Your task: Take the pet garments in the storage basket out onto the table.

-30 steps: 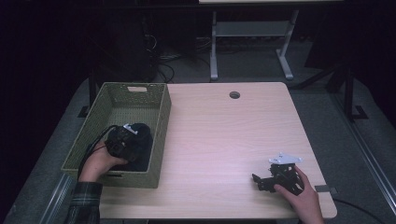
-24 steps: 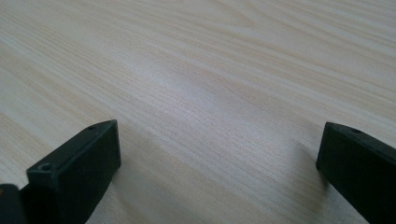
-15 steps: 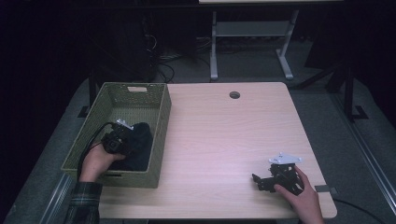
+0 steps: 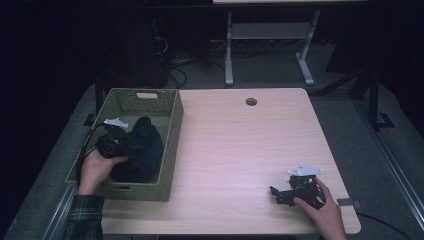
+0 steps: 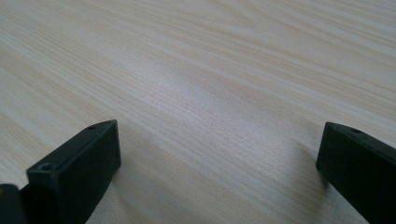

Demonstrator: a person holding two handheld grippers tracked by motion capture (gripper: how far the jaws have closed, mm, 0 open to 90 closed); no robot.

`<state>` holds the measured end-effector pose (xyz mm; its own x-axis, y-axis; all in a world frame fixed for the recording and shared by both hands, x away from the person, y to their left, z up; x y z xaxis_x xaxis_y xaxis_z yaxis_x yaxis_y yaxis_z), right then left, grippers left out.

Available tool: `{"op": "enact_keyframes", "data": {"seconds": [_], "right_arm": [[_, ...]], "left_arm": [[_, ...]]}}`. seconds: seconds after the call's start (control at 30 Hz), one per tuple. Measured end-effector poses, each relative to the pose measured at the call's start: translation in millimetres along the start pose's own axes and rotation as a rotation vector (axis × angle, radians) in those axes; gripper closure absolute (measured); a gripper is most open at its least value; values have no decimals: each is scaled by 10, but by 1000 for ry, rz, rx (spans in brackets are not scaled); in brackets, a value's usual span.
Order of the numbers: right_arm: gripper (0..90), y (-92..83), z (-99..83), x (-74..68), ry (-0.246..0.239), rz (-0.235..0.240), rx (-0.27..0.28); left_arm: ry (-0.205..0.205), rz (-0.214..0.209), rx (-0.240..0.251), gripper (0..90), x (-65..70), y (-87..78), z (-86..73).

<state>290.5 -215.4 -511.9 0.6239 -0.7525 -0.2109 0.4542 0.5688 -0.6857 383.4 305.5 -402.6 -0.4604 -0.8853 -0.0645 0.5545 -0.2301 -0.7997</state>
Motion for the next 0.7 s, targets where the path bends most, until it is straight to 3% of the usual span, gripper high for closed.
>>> {"op": "enact_keyframes", "data": {"seconds": [0.2,0.53,0.7], "right_arm": [[0,0,0,0,1,0,0],[0,1,1,-2,3,0,2],[0,1,1,-1,2,0,2]], "left_arm": [[-53,-16,129,657,-49,-241,115],[-77,-31,240,656,-61,-467,251],[-85,-70,298,655,-21,-549,342]]}}
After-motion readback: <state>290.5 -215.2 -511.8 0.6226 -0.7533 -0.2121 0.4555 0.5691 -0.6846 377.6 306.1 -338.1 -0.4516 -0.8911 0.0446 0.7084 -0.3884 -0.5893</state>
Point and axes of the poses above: each handheld gripper's, and its own axes: y roughly forward along the jaws, z roughly out of its top, x roughly to its right, the point moved 4 cm from there along y, roughly forward along the jaws, and after that the axes turned 15 degrees about z, right-handed, at the moved point
